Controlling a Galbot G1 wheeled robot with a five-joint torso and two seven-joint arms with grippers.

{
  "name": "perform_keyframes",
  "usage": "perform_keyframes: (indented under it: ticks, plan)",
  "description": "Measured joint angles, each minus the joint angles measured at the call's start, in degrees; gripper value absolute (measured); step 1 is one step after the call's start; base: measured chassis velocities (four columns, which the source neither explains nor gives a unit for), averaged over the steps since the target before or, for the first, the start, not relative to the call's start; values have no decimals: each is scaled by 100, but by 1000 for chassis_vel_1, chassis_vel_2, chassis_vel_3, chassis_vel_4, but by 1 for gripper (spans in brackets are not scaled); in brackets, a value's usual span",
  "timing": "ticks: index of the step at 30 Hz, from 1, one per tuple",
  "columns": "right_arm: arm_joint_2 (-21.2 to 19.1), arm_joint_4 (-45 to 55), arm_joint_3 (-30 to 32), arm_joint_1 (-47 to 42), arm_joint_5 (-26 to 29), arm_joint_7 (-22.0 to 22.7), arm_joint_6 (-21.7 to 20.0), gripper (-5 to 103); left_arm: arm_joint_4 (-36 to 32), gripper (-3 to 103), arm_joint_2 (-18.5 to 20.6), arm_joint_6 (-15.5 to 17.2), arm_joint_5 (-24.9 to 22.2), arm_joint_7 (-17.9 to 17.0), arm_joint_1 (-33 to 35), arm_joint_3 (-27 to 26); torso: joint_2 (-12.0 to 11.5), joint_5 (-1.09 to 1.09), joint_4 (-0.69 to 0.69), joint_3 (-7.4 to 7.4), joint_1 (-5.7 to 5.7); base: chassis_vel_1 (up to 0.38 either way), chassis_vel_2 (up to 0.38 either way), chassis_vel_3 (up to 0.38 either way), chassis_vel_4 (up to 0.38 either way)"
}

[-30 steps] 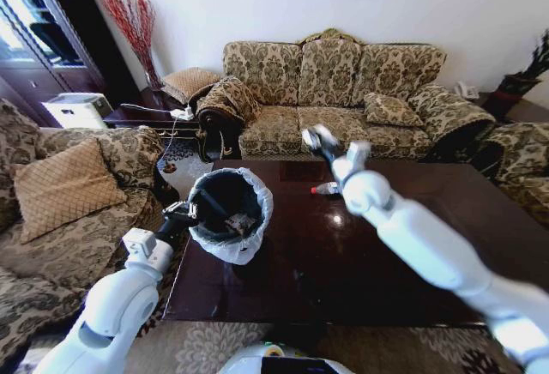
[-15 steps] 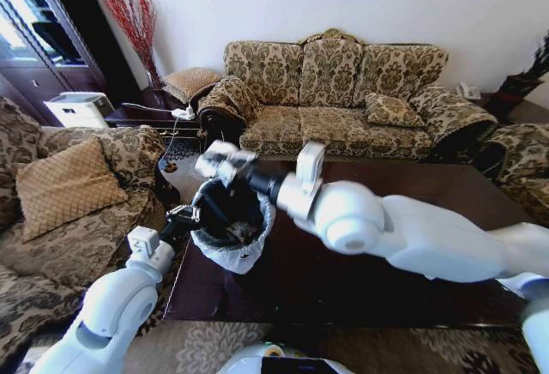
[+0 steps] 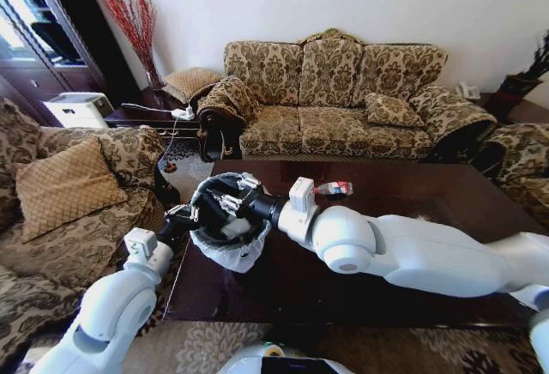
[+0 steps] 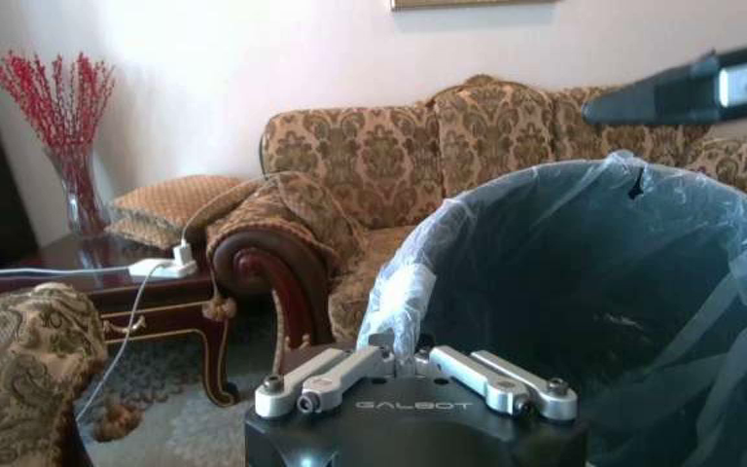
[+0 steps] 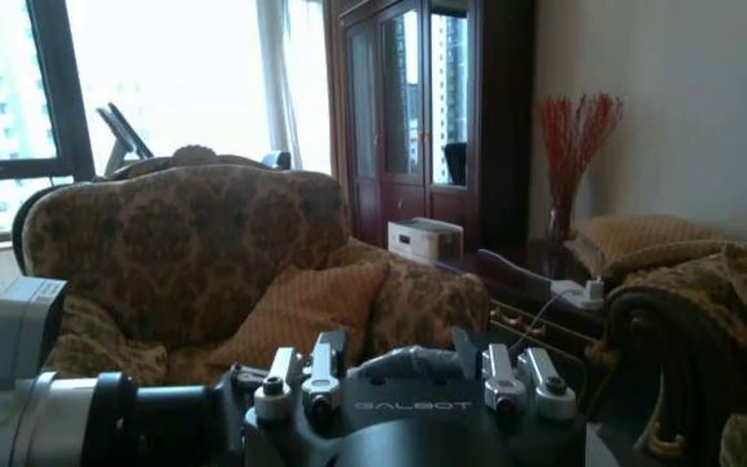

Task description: Move to the front of the table and place the trash on the table into the trash bin.

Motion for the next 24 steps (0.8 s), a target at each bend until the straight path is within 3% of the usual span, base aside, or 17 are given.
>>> perform_keyframes:
  ticks: [1, 4, 5, 7, 8, 13, 14, 17, 21, 24]
  plan:
    - [0, 0, 0, 0, 0, 0, 0, 50, 0, 1, 0, 0, 0, 0, 0, 0, 0, 0, 0, 0, 0, 0, 0, 0, 0]
    - [-218, -96, 481, -223, 78, 199, 32, 66, -2, 1, -48, -63, 8, -2, 38, -28, 0, 0, 1, 0, 0, 0, 0, 0, 0]
    - [-218, -96, 481, -223, 78, 199, 32, 66, -2, 1, -48, -63, 8, -2, 38, -28, 0, 0, 1, 0, 0, 0, 0, 0, 0]
    - [-432, -259, 661, -414, -232, 333, 27, 77, 2, 1, -78, -91, 18, -3, 20, -55, 0, 0, 2, 0, -1, 0, 0, 0, 0]
    - [-674, -431, 818, -709, -711, 470, -34, 82, 23, 1, -119, -135, 28, -6, -9, -78, 0, 2, 1, 0, 0, 0, 0, 0, 0]
    - [-1145, -663, 1275, -1461, -1331, 857, -121, 97, 25, 1, -204, -180, 22, -13, 12, -103, 0, 2, 0, 1, 1, 0, 0, 0, 0]
    - [-1228, -777, 1815, -2007, -1515, 938, -257, 99, 25, 1, -229, -182, 22, -13, 6, -103, 0, 1, 0, 0, 0, 0, 0, 0, 0]
    - [-1225, -991, 2549, -2835, -1801, 911, -446, 99, 38, 1, -297, -185, 23, -10, -23, -94, 0, 1, -1, 0, -1, 0, 0, 0, 0]
    - [-962, -1521, 3785, -4264, -2286, 859, -455, 100, 59, 1, -386, -201, 48, 1, 36, -76, 0, 2, 1, 0, -1, 0, 0, 0, 0]
    - [-890, -1641, 4239, -4713, -2401, 771, -436, 100, 59, 1, -381, -209, 58, 1, 60, -102, 0, 1, 1, 0, -1, -16, -21, 25, 23]
